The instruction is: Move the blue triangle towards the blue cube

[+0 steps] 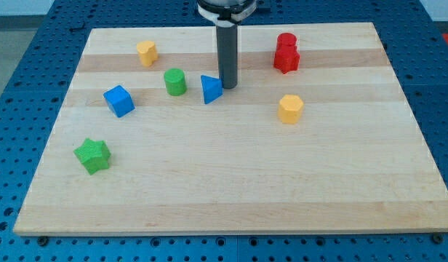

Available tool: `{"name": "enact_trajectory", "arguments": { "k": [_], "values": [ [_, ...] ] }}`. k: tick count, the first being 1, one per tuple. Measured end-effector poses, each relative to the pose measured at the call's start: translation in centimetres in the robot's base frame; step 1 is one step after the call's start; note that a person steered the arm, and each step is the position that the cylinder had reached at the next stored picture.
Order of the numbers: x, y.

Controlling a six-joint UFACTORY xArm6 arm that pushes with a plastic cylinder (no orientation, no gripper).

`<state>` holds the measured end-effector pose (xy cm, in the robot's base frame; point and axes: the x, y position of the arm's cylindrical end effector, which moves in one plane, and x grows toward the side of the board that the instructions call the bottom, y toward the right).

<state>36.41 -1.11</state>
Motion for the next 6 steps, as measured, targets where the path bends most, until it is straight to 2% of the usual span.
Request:
{"name": "enact_trajectory", "arguments": {
  "k": [1, 3, 4, 6],
  "values": [
    [0.3, -2.1],
    [1.0, -9.8],
    [3.8, -7.9],
    [6.9, 0.1]
  ]
}}
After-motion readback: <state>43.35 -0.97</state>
